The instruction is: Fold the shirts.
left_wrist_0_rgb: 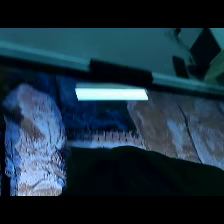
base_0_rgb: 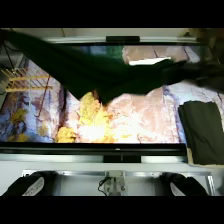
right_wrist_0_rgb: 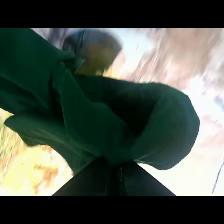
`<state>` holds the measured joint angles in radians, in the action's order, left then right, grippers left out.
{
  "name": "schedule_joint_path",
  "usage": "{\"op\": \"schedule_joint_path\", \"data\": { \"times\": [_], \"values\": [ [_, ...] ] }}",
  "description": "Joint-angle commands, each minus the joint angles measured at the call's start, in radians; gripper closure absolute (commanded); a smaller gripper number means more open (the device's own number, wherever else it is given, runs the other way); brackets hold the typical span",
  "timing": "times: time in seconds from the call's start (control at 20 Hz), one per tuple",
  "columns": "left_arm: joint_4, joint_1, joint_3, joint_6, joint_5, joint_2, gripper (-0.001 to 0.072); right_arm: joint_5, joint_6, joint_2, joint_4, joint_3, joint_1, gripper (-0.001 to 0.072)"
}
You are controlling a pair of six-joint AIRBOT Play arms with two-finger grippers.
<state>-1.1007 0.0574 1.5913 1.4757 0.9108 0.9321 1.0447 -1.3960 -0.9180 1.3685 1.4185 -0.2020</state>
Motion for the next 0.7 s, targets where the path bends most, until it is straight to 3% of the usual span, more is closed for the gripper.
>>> {"op": "schedule_joint_path", "data": {
  "times": [0.0,0.1,0.25,0.45,0.55,0.65],
  "values": [
    [-0.130,0.013,0.135,0.005,0.038,-0.139,0.0674,-0.089,-0.066,0.188,0.146,0.109,0.000,0.0644],
    [-0.249,0.013,0.134,0.086,0.192,-0.170,0.0674,-0.024,-0.115,0.239,0.190,0.109,0.000,0.0644],
    [-0.284,0.011,0.097,0.092,0.372,-0.172,0.0674,0.153,-0.119,0.232,0.189,0.108,0.000,0.0644],
    [-0.293,0.011,-0.124,0.081,0.356,-0.175,0.0673,0.454,-0.119,0.100,0.224,0.054,0.000,0.0643],
    [-0.287,0.010,-0.293,0.081,0.281,-0.175,0.0673,0.443,-0.119,0.023,0.233,-0.047,0.000,0.0643],
    [-0.275,-0.002,-0.480,0.082,0.166,-0.174,0.0674,0.272,-0.119,-0.080,0.239,-0.171,0.000,0.0643]
  ]
}}
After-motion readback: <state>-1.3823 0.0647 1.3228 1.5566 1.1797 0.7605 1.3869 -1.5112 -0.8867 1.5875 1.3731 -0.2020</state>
